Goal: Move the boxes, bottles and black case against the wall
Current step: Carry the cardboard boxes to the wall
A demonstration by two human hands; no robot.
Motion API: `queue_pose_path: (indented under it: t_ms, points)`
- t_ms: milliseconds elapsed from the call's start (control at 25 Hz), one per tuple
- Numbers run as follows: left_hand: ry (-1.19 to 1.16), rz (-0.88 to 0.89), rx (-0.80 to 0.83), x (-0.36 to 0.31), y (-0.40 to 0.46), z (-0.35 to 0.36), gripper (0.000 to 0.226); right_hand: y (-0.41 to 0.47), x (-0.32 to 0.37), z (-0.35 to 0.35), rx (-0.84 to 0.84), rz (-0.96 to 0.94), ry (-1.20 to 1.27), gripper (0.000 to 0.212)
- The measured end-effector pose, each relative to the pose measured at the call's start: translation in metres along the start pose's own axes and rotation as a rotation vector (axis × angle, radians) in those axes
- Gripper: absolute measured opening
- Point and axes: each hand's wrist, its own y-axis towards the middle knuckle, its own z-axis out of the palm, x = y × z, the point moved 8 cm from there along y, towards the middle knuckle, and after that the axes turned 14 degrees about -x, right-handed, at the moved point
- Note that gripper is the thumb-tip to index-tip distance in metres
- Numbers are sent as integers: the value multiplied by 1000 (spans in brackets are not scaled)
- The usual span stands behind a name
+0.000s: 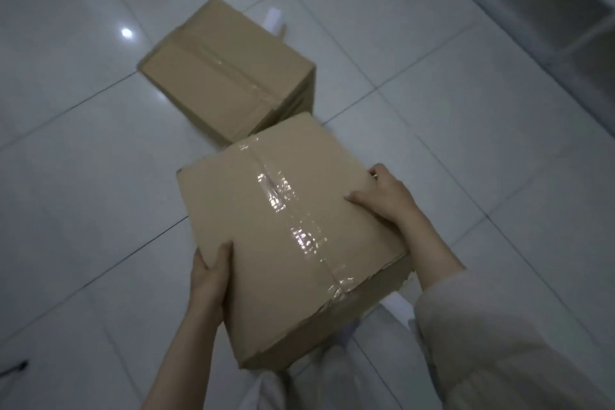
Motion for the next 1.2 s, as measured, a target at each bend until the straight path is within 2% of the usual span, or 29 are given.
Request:
queue_pose_path:
  t_ms: [280, 520, 600, 920, 1200]
  points:
    - [70, 228, 144, -89, -63, 152, 60, 32, -95, -150, -266, 123, 290, 52]
    - [125, 193, 304, -156, -95, 282, 71, 88, -134, -256, -473, 166, 336, 53]
    - [130, 161, 339, -181, -96, 323, 78, 124, -130, -286, -482, 155, 323, 55]
    - [155, 179, 465, -306, -102, 497, 64, 292, -111, -400, -545, 180, 226, 57]
    - [199, 192, 472, -355, -119, 627, 56, 436, -142, -463, -591, 225, 133, 62]
